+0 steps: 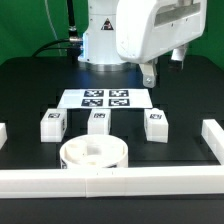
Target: Assemble stool
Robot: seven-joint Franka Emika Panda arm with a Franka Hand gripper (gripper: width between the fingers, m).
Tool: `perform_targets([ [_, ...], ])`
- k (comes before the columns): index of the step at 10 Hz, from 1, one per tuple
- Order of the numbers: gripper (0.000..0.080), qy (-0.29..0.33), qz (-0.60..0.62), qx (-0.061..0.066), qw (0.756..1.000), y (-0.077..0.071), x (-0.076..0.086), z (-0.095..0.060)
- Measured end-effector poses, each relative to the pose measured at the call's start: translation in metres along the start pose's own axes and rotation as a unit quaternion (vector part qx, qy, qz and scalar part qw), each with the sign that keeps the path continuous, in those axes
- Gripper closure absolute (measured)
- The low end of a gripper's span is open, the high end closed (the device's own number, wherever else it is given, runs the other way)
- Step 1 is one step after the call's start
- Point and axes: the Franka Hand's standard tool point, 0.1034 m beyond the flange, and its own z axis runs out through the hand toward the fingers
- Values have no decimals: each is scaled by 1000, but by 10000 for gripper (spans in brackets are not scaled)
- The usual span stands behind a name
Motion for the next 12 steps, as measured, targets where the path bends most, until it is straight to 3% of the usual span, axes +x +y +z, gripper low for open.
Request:
perform_targets([
  [3,150,-1,-49,3,999,29,-30,28],
  [5,150,-1,-63,6,998,46,-35,37],
  [9,150,-2,-66,7,998,45,-35,39],
  [12,150,-3,-74,13,997,51,-51,61],
])
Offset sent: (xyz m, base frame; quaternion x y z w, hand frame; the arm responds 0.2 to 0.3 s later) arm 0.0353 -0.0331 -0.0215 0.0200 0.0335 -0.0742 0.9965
